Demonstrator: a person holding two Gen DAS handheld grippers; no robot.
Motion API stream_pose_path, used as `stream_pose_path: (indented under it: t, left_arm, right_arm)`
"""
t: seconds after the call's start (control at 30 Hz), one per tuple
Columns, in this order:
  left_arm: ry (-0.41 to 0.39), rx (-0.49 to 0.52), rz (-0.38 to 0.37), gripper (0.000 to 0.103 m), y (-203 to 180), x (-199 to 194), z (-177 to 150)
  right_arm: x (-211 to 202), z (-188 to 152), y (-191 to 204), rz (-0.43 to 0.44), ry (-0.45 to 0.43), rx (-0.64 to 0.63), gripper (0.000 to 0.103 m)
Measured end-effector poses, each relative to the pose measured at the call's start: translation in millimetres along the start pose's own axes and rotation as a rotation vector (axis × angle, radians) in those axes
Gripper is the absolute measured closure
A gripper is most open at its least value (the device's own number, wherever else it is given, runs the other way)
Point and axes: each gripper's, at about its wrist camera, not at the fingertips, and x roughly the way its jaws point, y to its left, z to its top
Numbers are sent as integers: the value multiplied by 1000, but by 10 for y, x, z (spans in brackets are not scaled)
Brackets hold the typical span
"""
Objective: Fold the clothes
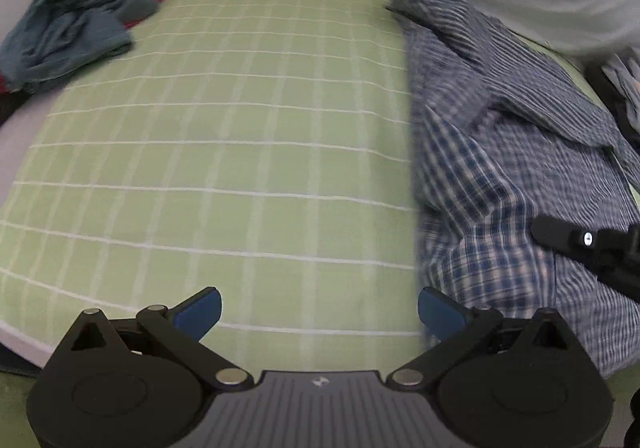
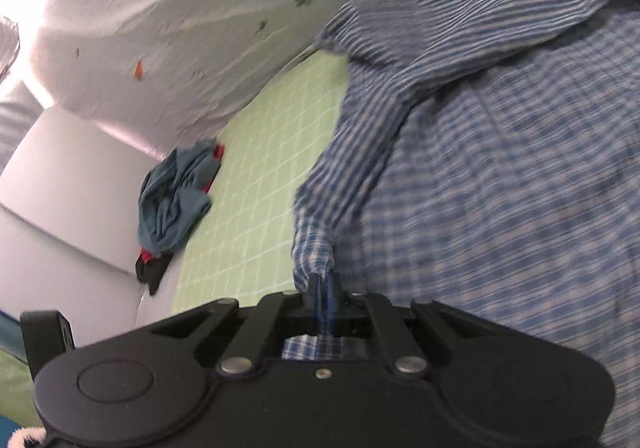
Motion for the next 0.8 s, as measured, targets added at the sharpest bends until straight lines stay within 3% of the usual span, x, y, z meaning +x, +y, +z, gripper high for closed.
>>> stream_pose_path:
  t: [0.2, 0.3, 0.37, 0.43, 0.67, 0.7, 0.77, 0.8]
  left_arm:
    - [33, 65, -28, 0, -465, 84, -53]
    - [62, 72, -13, 0, -589, 133, -120]
    - [77, 64, -4, 0, -632, 163, -162]
    - [85, 53, 12, 0, -646, 173, -208]
    - [88, 33, 58, 0, -563, 135, -370]
    - [91, 30, 61, 0, -551, 132, -393]
    - [98, 31, 65, 0, -553, 126, -434]
    - [102, 31, 68, 0, -553, 123, -454]
  right_arm:
    - [-139, 130, -300, -48, 13, 17, 100]
    - [-115, 132, -327, -54, 63, -15, 94]
    - [-97, 133, -343, -58, 97, -37, 73]
    - [-75, 114, -362, -54, 132, -47, 66]
    - [16, -64, -469, 16, 231, 10, 68]
    - [32, -86, -482, 27, 237, 22, 71]
    - [32, -128, -514, 46, 249, 51, 95]
    - [3, -138, -515, 39, 248, 58, 97]
